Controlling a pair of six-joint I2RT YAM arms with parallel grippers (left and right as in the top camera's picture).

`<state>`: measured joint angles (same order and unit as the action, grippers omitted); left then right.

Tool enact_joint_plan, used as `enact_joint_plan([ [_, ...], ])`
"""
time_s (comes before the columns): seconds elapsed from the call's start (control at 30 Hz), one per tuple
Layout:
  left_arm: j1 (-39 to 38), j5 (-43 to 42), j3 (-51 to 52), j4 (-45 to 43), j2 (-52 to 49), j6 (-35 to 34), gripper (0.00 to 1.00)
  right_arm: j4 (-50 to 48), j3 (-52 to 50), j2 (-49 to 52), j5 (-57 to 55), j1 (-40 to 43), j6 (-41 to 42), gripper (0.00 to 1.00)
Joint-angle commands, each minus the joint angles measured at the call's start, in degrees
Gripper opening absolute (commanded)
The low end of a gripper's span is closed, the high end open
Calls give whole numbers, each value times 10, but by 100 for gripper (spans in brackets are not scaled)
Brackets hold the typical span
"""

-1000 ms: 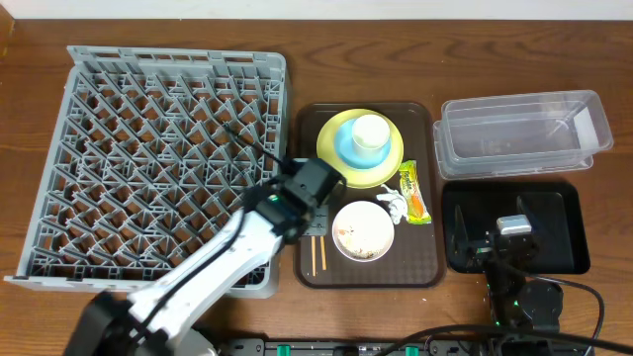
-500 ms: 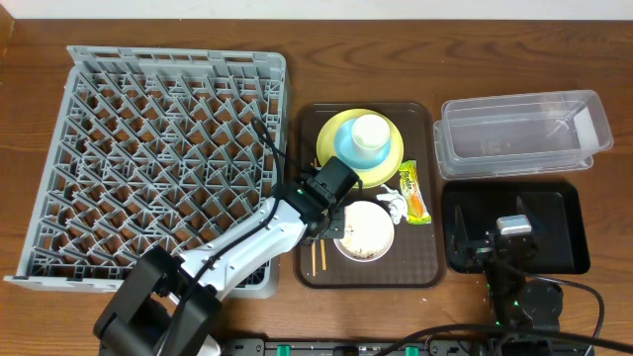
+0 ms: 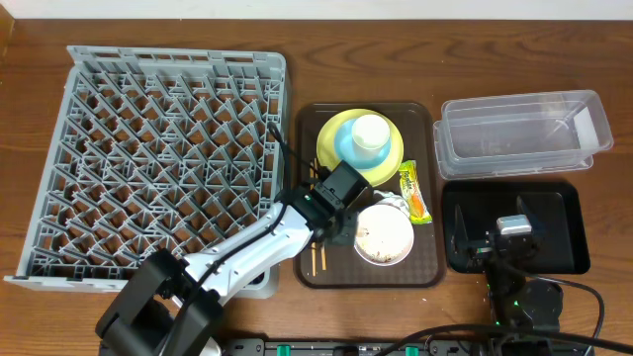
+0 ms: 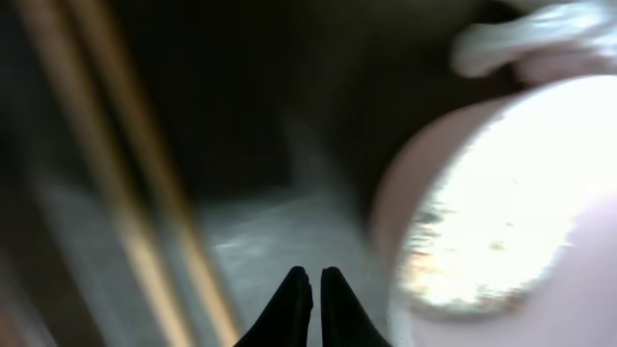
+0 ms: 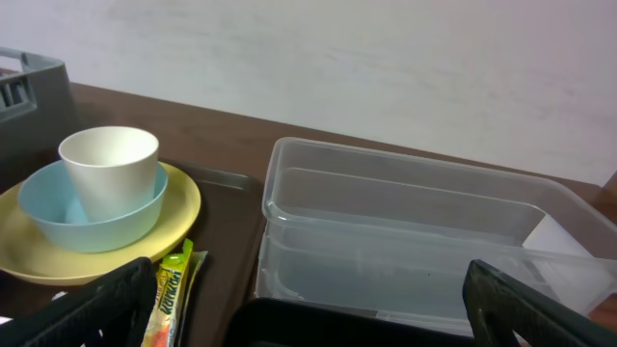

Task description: Sort waste into correct bins and load items into the dishwasher

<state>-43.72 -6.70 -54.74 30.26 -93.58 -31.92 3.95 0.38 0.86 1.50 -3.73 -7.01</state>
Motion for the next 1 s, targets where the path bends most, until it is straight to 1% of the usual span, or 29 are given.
enact_joint_plan([
  [0.0,7,115,1,27,11,-16,9,3,-1,-1,1,-3,-3,99],
  [0.07,7,139,1,39,14,-28,9,3,-1,-1,1,-3,-3,99],
  [0.2,7,141,2,45,12,-27,13,3,-1,-1,1,-3,-3,99],
  [0.3,7,165,2,51,7,-30,15,3,-1,-1,1,-3,-3,99],
  [0.37,7,165,2,49,1,-30,16,3,-1,-1,1,-3,-3,99],
  [0.97,6,168,2,30,-80,-64,16,3,-1,-1,1,-3,-3,99],
])
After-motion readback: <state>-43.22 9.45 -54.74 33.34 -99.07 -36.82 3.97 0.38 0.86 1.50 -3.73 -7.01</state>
